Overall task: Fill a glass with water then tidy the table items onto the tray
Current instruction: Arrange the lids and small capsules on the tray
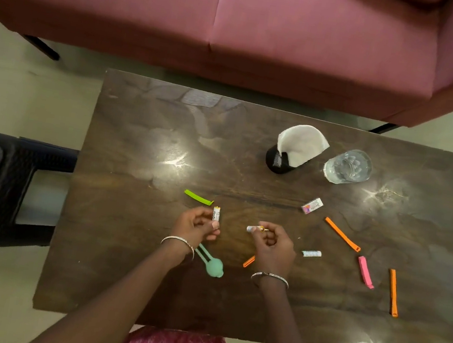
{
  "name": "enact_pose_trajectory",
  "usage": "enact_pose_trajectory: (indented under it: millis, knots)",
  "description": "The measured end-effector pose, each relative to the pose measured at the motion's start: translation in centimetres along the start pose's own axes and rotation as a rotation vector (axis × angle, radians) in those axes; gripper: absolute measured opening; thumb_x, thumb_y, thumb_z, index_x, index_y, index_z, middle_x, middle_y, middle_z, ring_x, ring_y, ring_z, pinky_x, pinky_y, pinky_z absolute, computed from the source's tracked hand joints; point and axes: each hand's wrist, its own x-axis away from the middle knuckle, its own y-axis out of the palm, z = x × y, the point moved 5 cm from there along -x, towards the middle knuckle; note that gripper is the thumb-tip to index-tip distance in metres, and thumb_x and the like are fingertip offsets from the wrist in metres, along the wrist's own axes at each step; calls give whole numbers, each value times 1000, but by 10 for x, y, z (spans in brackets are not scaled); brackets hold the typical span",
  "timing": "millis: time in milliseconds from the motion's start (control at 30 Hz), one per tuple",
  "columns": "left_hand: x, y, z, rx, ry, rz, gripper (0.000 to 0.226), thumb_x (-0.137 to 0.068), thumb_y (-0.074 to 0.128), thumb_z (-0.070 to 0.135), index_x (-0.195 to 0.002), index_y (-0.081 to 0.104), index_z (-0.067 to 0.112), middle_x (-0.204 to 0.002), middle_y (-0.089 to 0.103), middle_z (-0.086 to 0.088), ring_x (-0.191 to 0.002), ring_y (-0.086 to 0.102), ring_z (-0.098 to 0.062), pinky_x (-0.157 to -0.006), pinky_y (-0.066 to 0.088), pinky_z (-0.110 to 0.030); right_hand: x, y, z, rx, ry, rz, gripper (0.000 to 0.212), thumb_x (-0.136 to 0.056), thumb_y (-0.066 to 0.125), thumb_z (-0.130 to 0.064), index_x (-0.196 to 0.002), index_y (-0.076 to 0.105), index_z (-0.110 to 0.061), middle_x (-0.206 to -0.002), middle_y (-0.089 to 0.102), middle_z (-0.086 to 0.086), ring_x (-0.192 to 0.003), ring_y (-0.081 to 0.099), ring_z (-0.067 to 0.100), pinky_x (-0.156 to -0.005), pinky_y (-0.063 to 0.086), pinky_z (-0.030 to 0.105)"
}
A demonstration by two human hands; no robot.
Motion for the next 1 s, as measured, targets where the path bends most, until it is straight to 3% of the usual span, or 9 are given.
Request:
enact_pose_trajectory:
  millis: [133,300,400,500,700,767,867,1000]
  knots:
    - [24,-56,-15,103,-38,42,21,-84,63,-11,-100,57,1,-72,64,-11,-61,68,-13,-62,59,-23,47,52,-10,-122,39,-172,18,-84,72,-1,-101,72,-5,-73,67,1,-63,56,4,-63,47,12]
    - [58,-137,-20,79,-26,123,20,-80,69,-8,-88,57,6,-68,64,-10,-65,65,-19,-65,58,-29,111,113,-24,-135,51,-293,15,-86,72,-3,-100,71,-7,-91,73,16,-81,65,19,-79,53,36]
    - [75,-187,-16,20,13,169,21,-78,71,-6,-84,56,7,-70,66,-11,-69,63,-21,-68,57,-36,148,152,-32,-280,154,-345,9,-89,69,-5,-96,64,-7,-88,71,15,-76,68,14,-68,59,28]
    - [91,-238,-11,-45,49,215,20,-78,74,-2,-85,58,8,-74,71,-8,-70,67,-19,-67,58,-38,181,193,-40,-376,220,-413,9,-93,64,-4,-99,58,-2,-88,68,17,-79,69,14,-67,62,31]
    - [112,-344,-9,-166,70,371,19,-75,80,13,-89,67,13,-83,74,-9,-78,72,-24,-71,61,-37,234,278,-60,-307,197,-552,15,-94,61,-2,-109,62,-1,-87,69,18,-80,71,21,-67,62,34]
    - [117,-378,-9,-177,80,429,18,-76,79,14,-90,68,13,-82,74,-8,-76,71,-24,-70,61,-36,250,306,-67,-297,191,-598,20,-90,65,4,-107,64,-5,-82,69,14,-76,71,17,-70,62,33]
    - [123,-419,-5,-207,105,492,17,-78,78,15,-92,69,15,-79,73,-3,-72,71,-16,-69,62,-39,268,341,-78,-278,202,-633,27,-86,68,8,-107,64,-9,-92,74,16,-84,72,21,-75,61,37]
    - [127,-470,8,-310,168,628,12,-80,74,20,-92,70,20,-76,73,2,-69,70,-14,-68,60,-38,285,386,-92,-200,154,-657,18,-82,74,3,-94,68,-9,-93,75,16,-87,73,27,-73,62,34]
